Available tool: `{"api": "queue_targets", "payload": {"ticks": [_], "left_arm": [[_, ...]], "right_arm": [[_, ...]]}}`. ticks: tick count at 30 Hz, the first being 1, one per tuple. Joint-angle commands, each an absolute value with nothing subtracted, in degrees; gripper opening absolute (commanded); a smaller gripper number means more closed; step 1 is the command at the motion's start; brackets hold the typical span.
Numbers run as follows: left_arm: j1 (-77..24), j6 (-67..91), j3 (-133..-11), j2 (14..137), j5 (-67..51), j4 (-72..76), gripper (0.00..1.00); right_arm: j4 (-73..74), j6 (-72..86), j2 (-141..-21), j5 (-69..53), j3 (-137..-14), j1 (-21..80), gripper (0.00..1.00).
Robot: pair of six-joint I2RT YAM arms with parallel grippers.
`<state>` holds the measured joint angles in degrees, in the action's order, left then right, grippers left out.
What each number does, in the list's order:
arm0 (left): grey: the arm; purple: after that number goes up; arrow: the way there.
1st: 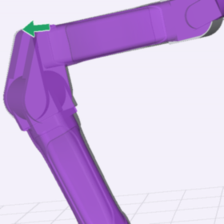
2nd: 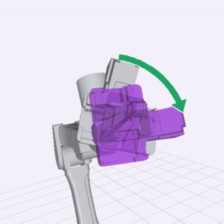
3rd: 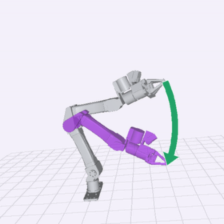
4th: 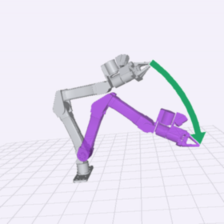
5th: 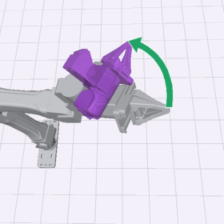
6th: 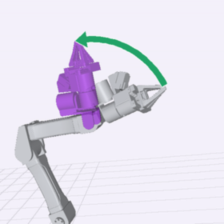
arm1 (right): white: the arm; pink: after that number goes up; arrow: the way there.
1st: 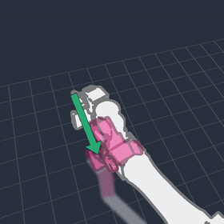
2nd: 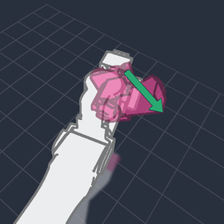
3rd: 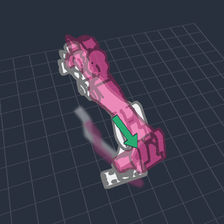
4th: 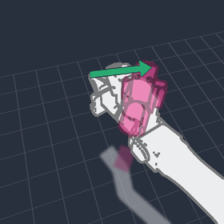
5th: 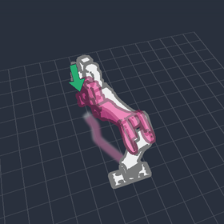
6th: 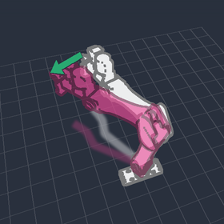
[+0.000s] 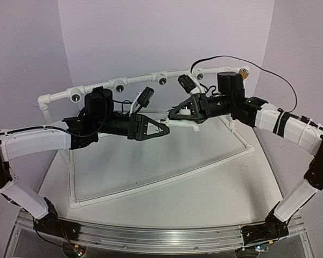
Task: Install the water faucets
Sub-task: Pass from the right arm to the left
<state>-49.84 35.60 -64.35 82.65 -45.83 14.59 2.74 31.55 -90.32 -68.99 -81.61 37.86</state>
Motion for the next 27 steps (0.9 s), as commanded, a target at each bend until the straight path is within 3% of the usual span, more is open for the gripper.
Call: {"api": "queue_targets", "payload": {"ticks": [1,6,9,12,13,15,18,19,22,27], "left_arm": [[-49.05,35.38,-65.23,80.38,-44.45,19.04,0.47],[-49.04,36.34,-66.16,81.86,-45.04,19.03,0.56],[-49.04,36.7,-66.68,82.68,-45.65,18.99,0.4],[-49.04,36.79,-66.82,82.95,-44.92,19.07,0.3],[-49.04,36.63,-67.02,83.04,-44.8,19.04,0.21],[-49.05,36.39,-66.85,82.55,-43.11,19.02,0.02],[-48.92,35.08,-65.44,81.15,-40.12,19.07,0.0],[-48.77,34.79,-64.97,80.59,-39.58,19.07,0.0],[-48.38,34.21,-63.86,79.37,-38.82,19.07,0.0],[-48.2,33.61,-63.53,78.77,-39.13,19.07,0.0]], "right_arm": [[0.53,32.21,-89.24,-67.76,-81.95,38.37,0.0],[0.53,32.05,-89.91,-68.24,-82.15,38.58,0.0],[0.56,31.98,-89.96,-67.66,-82.32,38.65,0.0],[0.53,31.9,-90.26,-67.43,-82.41,38.92,0.0],[0.53,31.81,-90.27,-67.17,-82.18,38.93,0.0],[0.64,31.74,-89.69,-65.06,-81.45,38.88,0.17],[0.96,31.18,-86.84,-60.11,-78.41,37.93,0.73],[0.97,31.48,-85.92,-59.56,-77.15,37.0,0.81],[0.89,33.39,-83.94,-62.21,-74.17,32.93,0.86],[0.62,33.39,-85.39,-71.4,-74.18,32.36,0.74]]}}
